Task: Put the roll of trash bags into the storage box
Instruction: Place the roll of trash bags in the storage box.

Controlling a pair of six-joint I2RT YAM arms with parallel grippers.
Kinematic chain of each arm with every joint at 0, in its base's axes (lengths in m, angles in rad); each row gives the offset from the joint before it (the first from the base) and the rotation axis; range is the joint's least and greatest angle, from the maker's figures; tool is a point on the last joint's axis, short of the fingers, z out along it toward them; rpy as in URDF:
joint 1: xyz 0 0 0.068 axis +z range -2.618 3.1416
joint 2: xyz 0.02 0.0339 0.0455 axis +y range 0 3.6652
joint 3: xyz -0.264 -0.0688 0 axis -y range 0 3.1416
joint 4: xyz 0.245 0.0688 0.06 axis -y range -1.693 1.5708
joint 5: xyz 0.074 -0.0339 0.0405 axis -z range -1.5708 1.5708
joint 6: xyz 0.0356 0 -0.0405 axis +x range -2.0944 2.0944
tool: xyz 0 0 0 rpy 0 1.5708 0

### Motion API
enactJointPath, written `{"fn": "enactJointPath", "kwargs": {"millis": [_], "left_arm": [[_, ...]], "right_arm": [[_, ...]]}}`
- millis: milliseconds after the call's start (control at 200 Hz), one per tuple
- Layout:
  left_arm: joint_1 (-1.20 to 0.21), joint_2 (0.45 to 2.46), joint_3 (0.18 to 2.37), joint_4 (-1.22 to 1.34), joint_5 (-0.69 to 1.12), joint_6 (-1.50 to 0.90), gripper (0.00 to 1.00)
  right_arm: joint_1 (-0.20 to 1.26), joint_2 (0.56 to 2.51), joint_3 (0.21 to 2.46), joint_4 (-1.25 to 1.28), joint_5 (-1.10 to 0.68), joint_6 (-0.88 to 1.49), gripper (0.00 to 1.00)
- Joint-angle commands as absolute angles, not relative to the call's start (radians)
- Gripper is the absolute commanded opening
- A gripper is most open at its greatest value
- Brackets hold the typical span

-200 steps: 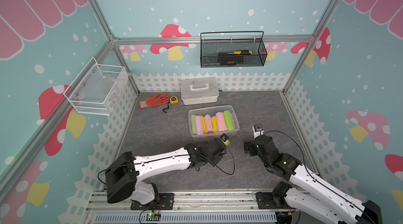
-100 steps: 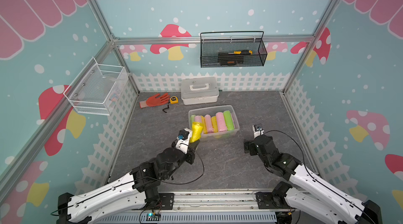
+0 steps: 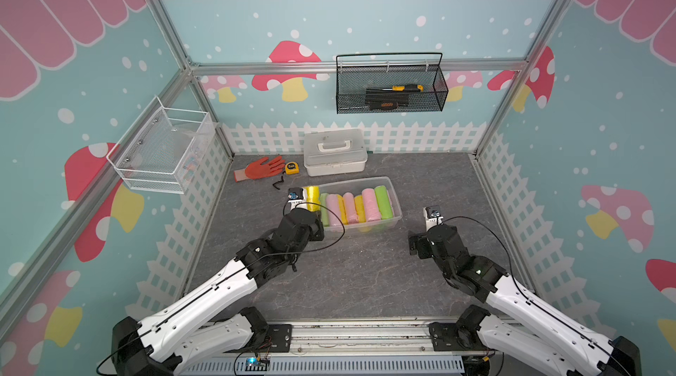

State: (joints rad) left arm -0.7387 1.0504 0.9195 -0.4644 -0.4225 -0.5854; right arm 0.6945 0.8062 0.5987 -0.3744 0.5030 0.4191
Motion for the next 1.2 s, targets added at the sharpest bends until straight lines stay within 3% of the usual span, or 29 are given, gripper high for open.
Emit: {"fn": "enactJointPath", "kwargs": {"millis": [0,365,720,1196], "left_arm": [[-0.726,1.152,1.051,-0.544,-0.297,-0.670,0.00],[-0.691,1.542,1.357,-0.667,-0.077,-0.775,0.00],[-0.656,1.836,1.592,-0.755,-0.025,-0.769,0.00],[-0.566,1.981,1.643,-0.807,-0.003,-0.786,0.00]], "right_arm": [[0.698,0.783,0.618,-0.374,0.485,0.418,0.99],[0.698,0.858,0.638,-0.387,0.497,0.415,0.99],[0.698,0.896,0.654,-0.371,0.485,0.410,0.99],[0.699,0.913,0.667,-0.354,0.456,0.408,0.99]]}}
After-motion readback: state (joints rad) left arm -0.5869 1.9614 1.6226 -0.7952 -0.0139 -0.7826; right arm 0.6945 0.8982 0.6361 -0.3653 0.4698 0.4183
